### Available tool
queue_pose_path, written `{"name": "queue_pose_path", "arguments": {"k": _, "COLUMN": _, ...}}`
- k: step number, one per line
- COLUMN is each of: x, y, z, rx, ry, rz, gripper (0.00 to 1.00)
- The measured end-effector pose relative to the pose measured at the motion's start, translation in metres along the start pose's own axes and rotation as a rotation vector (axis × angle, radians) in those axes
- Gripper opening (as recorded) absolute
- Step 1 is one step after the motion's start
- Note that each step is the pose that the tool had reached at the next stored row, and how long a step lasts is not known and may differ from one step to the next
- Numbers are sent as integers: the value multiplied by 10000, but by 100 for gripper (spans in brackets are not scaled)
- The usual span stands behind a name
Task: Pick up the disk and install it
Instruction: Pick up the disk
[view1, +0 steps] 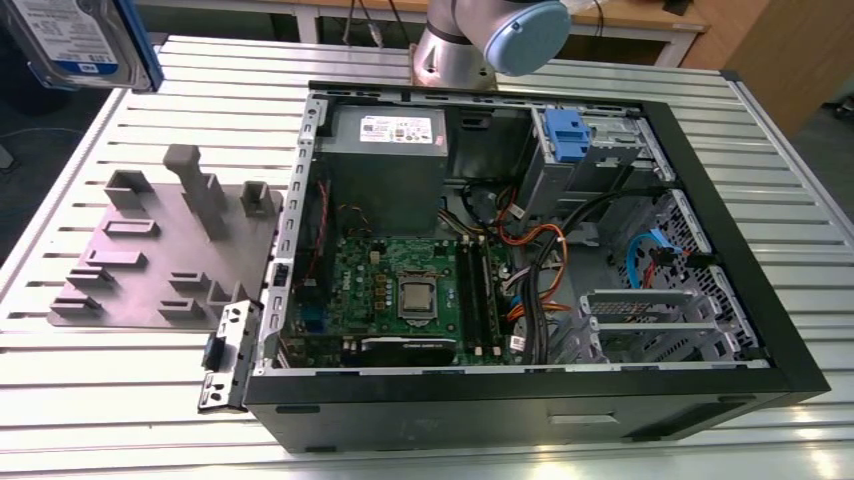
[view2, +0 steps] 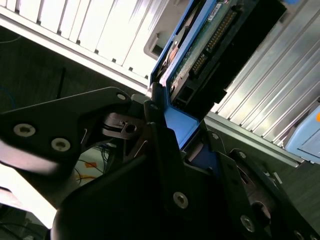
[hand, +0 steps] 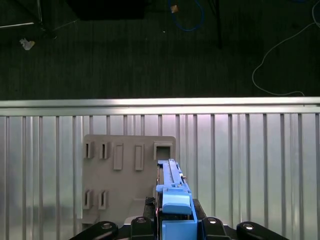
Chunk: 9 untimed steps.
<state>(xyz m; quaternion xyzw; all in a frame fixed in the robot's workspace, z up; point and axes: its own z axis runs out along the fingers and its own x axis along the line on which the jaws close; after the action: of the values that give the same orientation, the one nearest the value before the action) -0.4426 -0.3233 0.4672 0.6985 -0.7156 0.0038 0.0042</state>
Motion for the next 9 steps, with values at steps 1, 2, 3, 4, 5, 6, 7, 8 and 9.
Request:
{"name": "queue_pose_path", "arguments": {"k": 1, "x": 0, "y": 0, "z": -15, "rx": 0, "ry": 0, "rz": 0, "gripper": 37}}
{"name": "queue_pose_path", "arguments": {"k": 2, "x": 0, "y": 0, "z": -31, "rx": 1, "ry": -1, "rz": 0, "gripper": 37}}
{"name": "queue_pose_path", "arguments": {"k": 3, "x": 1, "y": 0, "z": -48, "rx": 1, "ry": -1, "rz": 0, "gripper": 37}}
{"name": "queue_pose_path", "arguments": {"k": 4, "x": 1, "y": 0, "z": -64, "rx": 1, "ry": -1, "rz": 0, "gripper": 37}}
{"name": "queue_pose_path", "arguments": {"k": 5, "x": 1, "y": 0, "z": -79, "rx": 0, "ry": 0, "rz": 1, "gripper": 37}}
{"name": "queue_pose_path", "arguments": {"k": 6, "x": 1, "y": 0, "z": -86, "rx": 0, "ry": 0, "rz": 0, "gripper": 37}}
{"name": "queue_pose_path", "arguments": {"k": 7, "x": 1, "y": 0, "z": -89, "rx": -1, "ry": 0, "rz": 0, "gripper": 37}}
{"name": "queue_pose_path", "arguments": {"k": 8, "x": 5, "y": 0, "z": -91, "rx": -1, "ry": 0, "rz": -1, "gripper": 37}}
{"name": "queue_pose_path", "arguments": {"k": 9, "x": 11, "y": -1, "z": -91, "rx": 0, "ry": 0, "rz": -1, "gripper": 37}}
